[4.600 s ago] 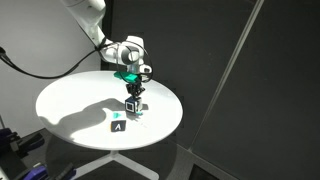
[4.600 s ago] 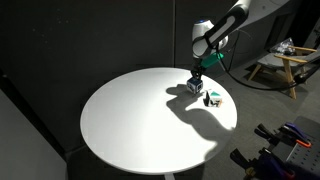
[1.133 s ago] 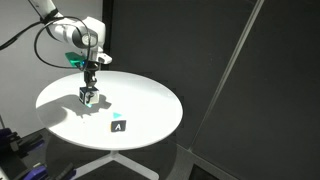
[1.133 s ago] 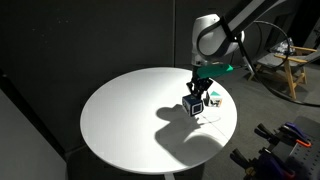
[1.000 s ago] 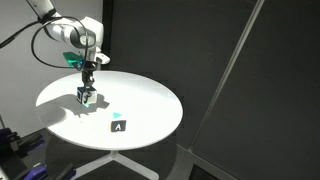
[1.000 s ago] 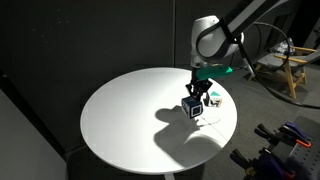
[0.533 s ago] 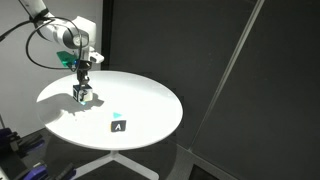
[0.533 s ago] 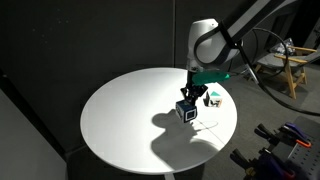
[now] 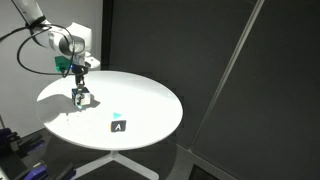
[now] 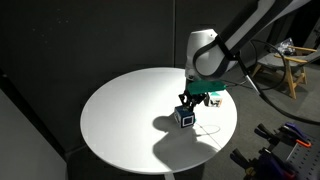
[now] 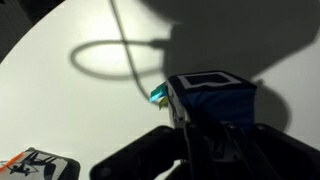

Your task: Move the block to the left forward

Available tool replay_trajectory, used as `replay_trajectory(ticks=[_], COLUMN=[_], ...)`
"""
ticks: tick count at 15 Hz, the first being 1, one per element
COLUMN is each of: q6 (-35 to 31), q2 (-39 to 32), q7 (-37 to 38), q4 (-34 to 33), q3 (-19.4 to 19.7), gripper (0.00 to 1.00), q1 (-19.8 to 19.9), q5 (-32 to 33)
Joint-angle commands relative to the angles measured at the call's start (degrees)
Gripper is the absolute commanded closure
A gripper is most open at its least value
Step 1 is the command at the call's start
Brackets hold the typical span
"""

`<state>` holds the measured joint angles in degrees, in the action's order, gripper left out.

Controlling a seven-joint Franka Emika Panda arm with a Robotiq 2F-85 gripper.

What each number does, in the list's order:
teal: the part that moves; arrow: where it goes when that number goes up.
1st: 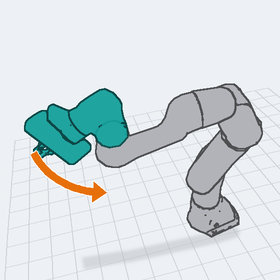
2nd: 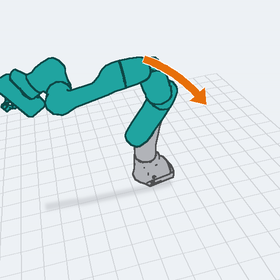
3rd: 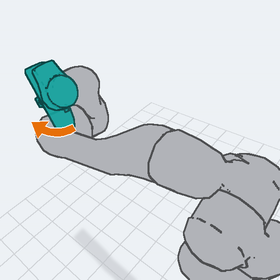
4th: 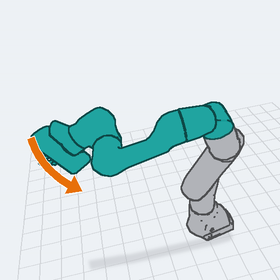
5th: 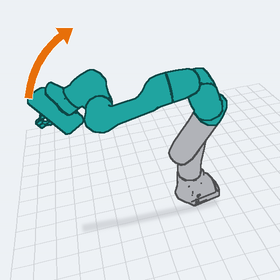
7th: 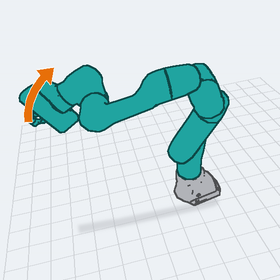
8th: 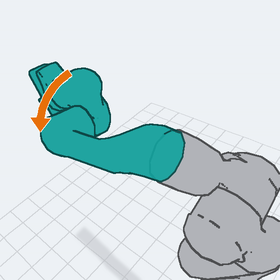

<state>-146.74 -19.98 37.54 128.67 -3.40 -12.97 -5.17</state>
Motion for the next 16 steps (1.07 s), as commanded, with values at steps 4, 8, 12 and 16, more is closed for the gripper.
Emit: replay_trajectory(ticks=[4, 8, 12, 16], q6=[-2.24, -1.84, -1.14, 0.28], q2=[-2.03, -2.31, -0.82, 1.4], q7=[6.4, 8.09, 7.28, 3.8], q4=[-0.04, 0.2, 1.43, 3.14], q3=[0.93, 0.79, 0.42, 0.06], gripper=[0.97, 0.56, 0.22, 0.0], q1=[-0.85, -0.79, -0.48, 0.11], q5=[-1.02, -1.06, -0.77, 0.08])
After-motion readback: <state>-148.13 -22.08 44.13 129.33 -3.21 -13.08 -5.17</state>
